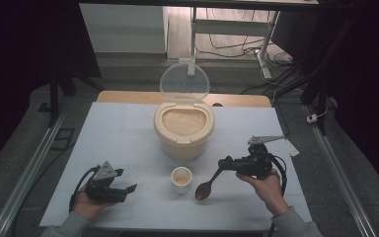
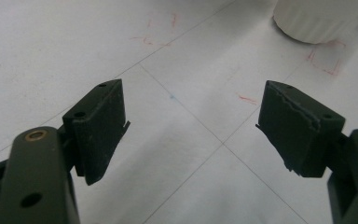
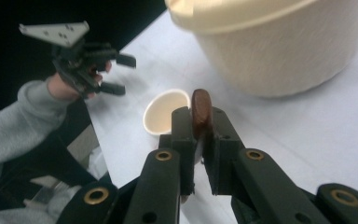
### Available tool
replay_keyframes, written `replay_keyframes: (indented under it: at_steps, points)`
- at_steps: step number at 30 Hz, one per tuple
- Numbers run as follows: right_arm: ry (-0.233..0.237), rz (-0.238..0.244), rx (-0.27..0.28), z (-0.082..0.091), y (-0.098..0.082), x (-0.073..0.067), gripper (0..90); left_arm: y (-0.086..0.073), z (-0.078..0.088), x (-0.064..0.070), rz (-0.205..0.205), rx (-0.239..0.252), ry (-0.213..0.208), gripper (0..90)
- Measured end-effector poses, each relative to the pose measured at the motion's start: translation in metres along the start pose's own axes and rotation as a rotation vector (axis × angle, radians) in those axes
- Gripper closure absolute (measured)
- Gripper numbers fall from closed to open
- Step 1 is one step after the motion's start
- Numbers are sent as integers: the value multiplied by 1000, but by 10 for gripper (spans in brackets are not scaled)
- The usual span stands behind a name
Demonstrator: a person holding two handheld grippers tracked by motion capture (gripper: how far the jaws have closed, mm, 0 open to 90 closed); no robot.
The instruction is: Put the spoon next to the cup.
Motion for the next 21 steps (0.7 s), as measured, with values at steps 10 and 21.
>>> replay_keyframes:
  at_steps: [10,21]
  points:
    - [59,2,-72,-25,-2,0,823,0,-1,0,-1,-4,-2,230]
    - [-37,1,-71,-46,-4,22,716,0,-1,0,-5,-9,-2,230]
Point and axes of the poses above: each handheld gripper's, and its own axes: z roughly backward along the jaws, y roughly out of its top, x roughly to its right, the point moved 1 cm from there along -z, roughly forward along the jaws, and after that the axes turned 5 degrees about -y, right-handed, at the moved point
